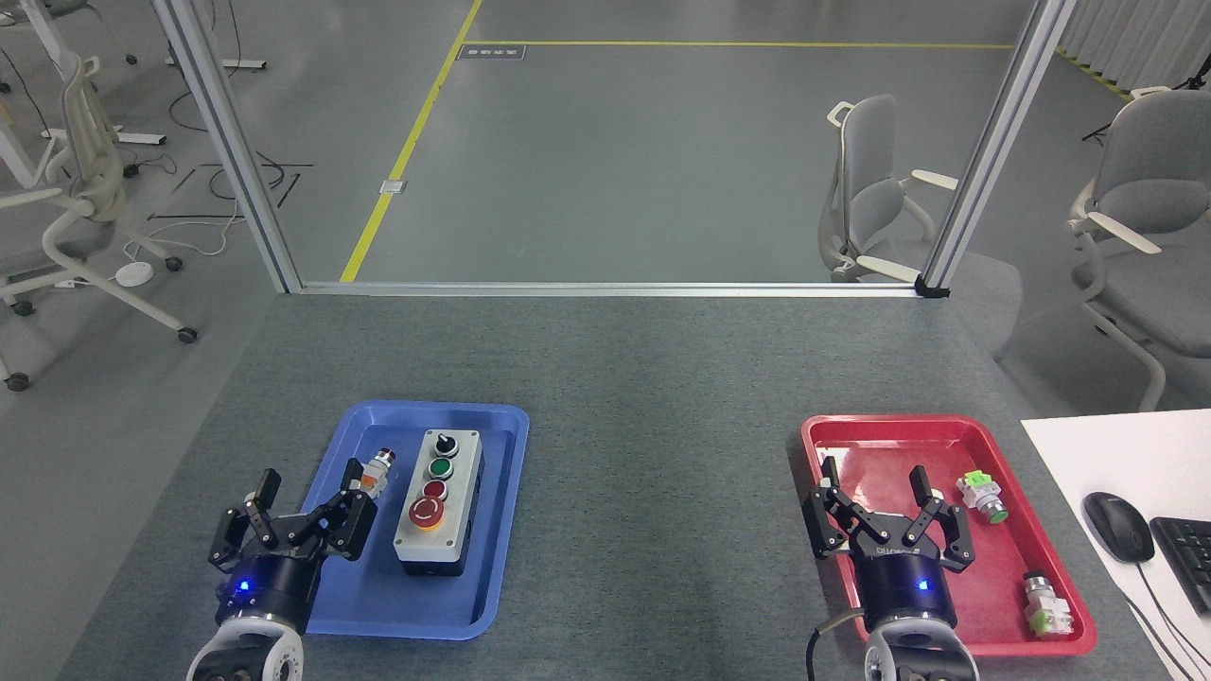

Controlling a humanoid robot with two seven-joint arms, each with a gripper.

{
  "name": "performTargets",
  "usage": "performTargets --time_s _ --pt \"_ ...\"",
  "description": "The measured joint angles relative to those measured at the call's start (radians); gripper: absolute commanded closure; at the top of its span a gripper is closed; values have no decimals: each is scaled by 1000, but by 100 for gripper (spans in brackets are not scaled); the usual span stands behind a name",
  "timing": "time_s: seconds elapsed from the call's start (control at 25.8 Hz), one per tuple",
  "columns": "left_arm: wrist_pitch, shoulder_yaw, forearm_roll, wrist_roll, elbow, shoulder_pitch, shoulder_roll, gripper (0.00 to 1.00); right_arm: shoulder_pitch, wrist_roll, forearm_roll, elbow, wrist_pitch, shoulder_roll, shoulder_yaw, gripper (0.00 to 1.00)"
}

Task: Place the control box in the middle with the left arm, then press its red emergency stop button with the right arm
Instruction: 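Move the left gripper down to the grey control box on the blue tray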

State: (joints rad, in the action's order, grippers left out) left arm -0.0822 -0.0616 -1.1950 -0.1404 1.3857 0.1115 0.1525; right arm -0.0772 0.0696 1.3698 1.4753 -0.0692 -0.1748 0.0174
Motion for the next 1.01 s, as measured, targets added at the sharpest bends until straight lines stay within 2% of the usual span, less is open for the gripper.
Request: performTargets --time_s 0.39,0.58,0.77,1.01 --pt "-3 -12 -4 -5 27 -27 4 1 -1 2 0 1 0 -2 59 2" --pt "-7 -4 -52 -38 72 -87 3 1 -1 3 0 1 0 -12 63 2" --pt "22 21 -238 -56 103 -150 -45 1 -1 4 0 12 1 -21 66 2" --pt "33 48 -291 -59 159 -243 -112 1 -5 5 0 16 2 -39 60 2"
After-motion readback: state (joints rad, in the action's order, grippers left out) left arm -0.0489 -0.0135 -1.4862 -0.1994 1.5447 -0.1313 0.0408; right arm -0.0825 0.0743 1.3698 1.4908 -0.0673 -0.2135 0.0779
